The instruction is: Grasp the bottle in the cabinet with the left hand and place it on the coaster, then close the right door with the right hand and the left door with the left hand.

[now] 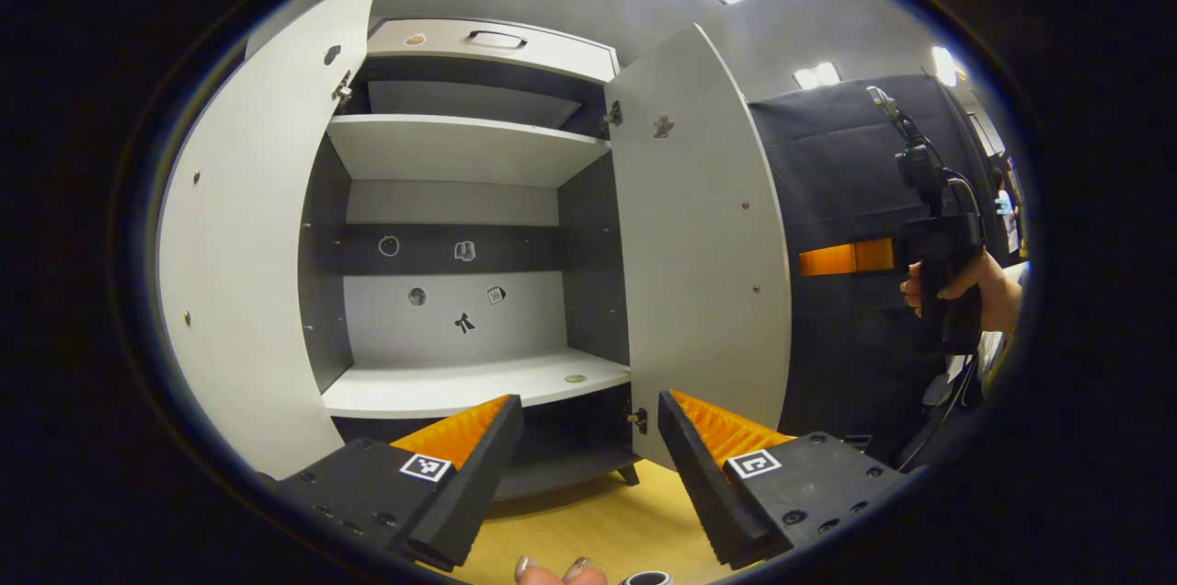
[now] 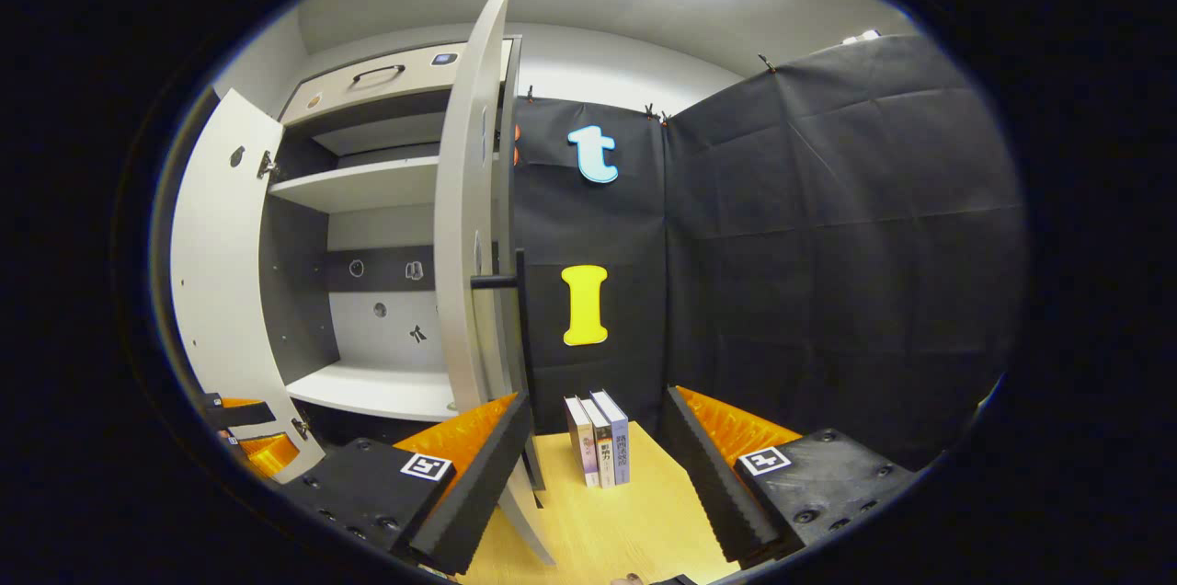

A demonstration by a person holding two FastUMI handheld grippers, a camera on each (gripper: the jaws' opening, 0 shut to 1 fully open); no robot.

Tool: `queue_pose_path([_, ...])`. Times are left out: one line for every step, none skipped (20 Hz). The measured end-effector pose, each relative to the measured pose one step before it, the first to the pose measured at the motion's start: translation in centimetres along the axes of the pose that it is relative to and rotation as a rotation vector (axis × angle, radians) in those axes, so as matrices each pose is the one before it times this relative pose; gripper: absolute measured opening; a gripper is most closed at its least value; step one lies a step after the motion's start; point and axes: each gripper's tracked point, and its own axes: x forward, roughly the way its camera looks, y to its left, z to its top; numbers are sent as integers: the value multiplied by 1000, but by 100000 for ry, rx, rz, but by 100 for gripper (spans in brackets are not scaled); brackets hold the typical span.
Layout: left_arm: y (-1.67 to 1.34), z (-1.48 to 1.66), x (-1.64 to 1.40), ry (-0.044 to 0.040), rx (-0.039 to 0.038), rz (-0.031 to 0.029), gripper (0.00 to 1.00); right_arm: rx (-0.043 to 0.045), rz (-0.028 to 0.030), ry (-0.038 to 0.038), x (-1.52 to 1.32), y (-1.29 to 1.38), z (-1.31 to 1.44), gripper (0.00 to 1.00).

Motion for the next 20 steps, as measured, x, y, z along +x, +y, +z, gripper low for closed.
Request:
queue_pose_path([368,49,212,-250,78,2992,93,-426,3745,370,594,176,33,97])
queue_pose_path([553,17,223,-417,409,3831,93,-525,4076,-37,462,348,94,98])
queue_pose_path([642,28,143,-283,315,3993,93,-474,4274,184,476,429,33,98])
queue_pose_path([468,-49,201,39,-151,3696,93,-293,4967,573,360,711,-114,98])
queue_pose_path([348,21,173,-130,-684,3242,93,-606,3116,538,313,381,-151,98])
queue_pose_path([322,68,-33,-499,-1077,2845,93,-918,2742,572,461,-40,-360,98])
queue_pose_path([187,157,-2,-568,-1157,2452,93,596,3015,515,138,92,-144,95])
queue_pose_path([65,-119,-84,-54,-935,1837,93,2380,3108,705,92,326,52,95])
queue_pose_path([27,10,-144,473,-361,1676,93,1639,2651,1188,223,497,-262,95])
queue_pose_path([-63,-18,-324,356,172,212,94,257,2270,-209,181,607,29,95])
queue_pose_path([-29,239,-301,-214,521,832,94,-1076,2106,-267,48,282,-89,96])
queue_pose_path([188,291,-216,-625,669,740,94,-1289,2193,-436,151,658,5,97])
queue_pose_path([269,348,-194,-378,680,864,94,-786,2352,-115,269,897,-86,97])
queue_pose_path([460,133,-183,-410,959,1533,93,317,2133,72,324,1046,-57,97])
queue_pose_path([222,167,-112,-370,1291,-26,93,684,1959,-121,456,863,-96,97])
queue_pose_path([557,163,-218,-344,1452,1432,93,669,1968,-214,484,854,-41,97])
queue_pose_path([564,-130,-264,688,703,1230,94,303,1722,117,460,769,-196,97])
queue_pose_path([491,-360,-386,898,-88,1109,94,-240,214,689,608,545,-140,97])
queue_pose_path([496,-101,-373,484,-789,490,94,-867,-930,-335,481,88,-62,97])
queue_pose_path([515,-90,-370,214,-1405,179,94,-1363,-911,-415,574,238,-9,97])
